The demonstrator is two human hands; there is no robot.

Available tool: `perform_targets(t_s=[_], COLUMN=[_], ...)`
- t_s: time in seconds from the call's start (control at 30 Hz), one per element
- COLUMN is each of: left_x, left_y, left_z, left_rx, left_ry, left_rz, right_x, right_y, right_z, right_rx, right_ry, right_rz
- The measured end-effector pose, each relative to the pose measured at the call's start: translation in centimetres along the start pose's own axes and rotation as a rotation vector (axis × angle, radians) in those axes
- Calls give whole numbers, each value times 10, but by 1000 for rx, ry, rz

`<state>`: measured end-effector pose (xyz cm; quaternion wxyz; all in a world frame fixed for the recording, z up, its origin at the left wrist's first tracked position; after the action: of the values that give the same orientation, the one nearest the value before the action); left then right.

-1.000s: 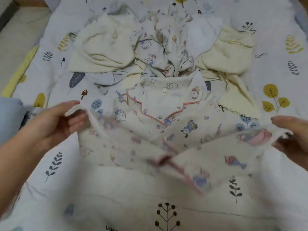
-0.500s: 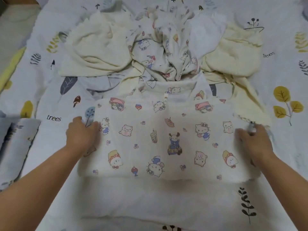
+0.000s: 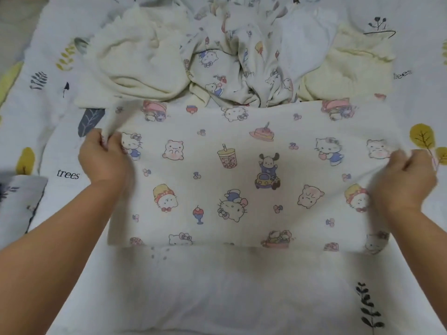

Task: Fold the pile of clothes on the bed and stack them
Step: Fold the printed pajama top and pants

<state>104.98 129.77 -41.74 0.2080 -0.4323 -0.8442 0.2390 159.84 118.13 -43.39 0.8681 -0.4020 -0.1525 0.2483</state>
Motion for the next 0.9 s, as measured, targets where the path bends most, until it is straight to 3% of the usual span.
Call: perform_targets(t_s=[0.13, 0.17, 0.23, 0.33, 0.4, 0.47, 0.53, 0.67, 0.73, 0.83, 0.9], left_x=[-14, -20, -53, -144, -171, -150, -118, -90, -83, -103, -151], left_y=[44, 45, 55, 95, 119, 133, 139, 145, 135, 104, 88], left_z=[24, 13, -26, -61, -39, 3, 27, 30, 16, -28, -40], left_rx=[368, 405, 362, 371, 596, 791, 830, 889, 847, 583, 473], left_ry=[-190, -124, 172, 598, 701, 593, 482, 417, 389, 576, 827], left_rz=[282, 276, 271, 584, 770, 843, 816, 829, 752, 607, 746], right_x=[-13, -21, -58, -161, -198, -173, -128, -69, -55, -76, -131], right_y=[38, 38, 44, 85, 121, 146, 154, 145, 129, 104, 101], right_z=[-3, 12, 54, 104, 95, 66, 45, 28, 30, 59, 70], right_rx=[-338, -365, -328, -363, -607, -786, -860, -974, -943, -741, -624], right_ry=[76, -1, -255, -738, -935, -875, -755, -604, -510, -576, -789], right_rz=[249, 236, 244, 491, 649, 740, 716, 691, 649, 552, 690])
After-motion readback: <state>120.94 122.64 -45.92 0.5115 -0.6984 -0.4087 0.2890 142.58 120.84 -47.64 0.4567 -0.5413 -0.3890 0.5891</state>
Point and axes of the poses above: each hand's wrist, its own x-axis towards the middle knuckle, its own y-axis out of the palm, z = x × y, the point moved 9 cm from there along x, towards the middle knuckle, and after that the axes turned 7 degrees about -x, right-handed, at the moved point
